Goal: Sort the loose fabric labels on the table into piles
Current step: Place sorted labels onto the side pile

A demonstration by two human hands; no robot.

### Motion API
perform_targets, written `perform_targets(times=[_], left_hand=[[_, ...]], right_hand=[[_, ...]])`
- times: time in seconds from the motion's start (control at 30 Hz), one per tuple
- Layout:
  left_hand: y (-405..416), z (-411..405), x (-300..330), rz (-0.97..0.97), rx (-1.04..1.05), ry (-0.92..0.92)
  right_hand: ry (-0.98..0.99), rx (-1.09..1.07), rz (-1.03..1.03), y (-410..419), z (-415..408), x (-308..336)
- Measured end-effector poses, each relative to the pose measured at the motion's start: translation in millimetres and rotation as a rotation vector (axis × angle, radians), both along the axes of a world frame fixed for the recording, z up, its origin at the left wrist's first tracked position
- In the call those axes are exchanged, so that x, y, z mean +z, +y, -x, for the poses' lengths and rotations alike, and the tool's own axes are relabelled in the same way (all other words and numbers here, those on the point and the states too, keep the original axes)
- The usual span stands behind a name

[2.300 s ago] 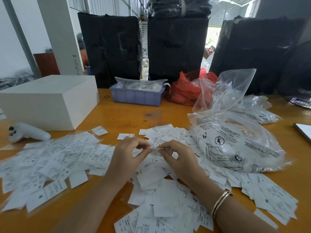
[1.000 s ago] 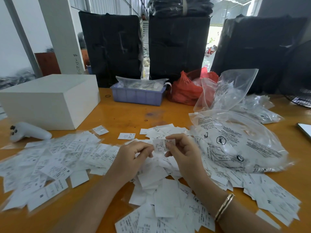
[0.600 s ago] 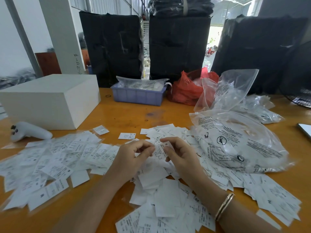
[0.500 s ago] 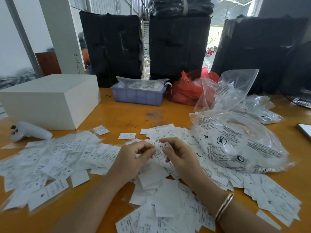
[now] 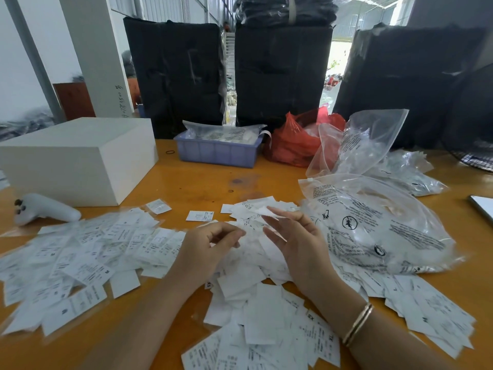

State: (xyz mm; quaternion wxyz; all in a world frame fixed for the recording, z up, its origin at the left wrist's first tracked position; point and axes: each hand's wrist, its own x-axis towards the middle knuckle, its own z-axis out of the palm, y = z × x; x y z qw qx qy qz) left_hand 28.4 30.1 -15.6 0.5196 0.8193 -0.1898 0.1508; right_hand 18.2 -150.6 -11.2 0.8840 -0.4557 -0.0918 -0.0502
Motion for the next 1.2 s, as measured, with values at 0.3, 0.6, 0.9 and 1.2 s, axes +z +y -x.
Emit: perform_targets(times=[0.3,0.6,0.9,1.2], left_hand=[[2.0,-1.3,-1.2,-0.025,0.011,-0.011],[3.5,-0.7,-0.2,-0.048,-0.006,-0.051],[2.6,0.2,-0.5,-0.058,0.027,-0.122],[4.1,0.9,0.9,-0.041,0.043,-0.116]], right_hand=[[-0.020,-0.198,0.106,-6.2,-6.4,-2.7],[-0.018,-0.107,0.076,-1.9,-4.9,-1.3],[-0.056,-0.271,0.315,-2.4,-1.5,-1.0],[-0.426,-0.325,0.663,9.5,11.9,4.4]])
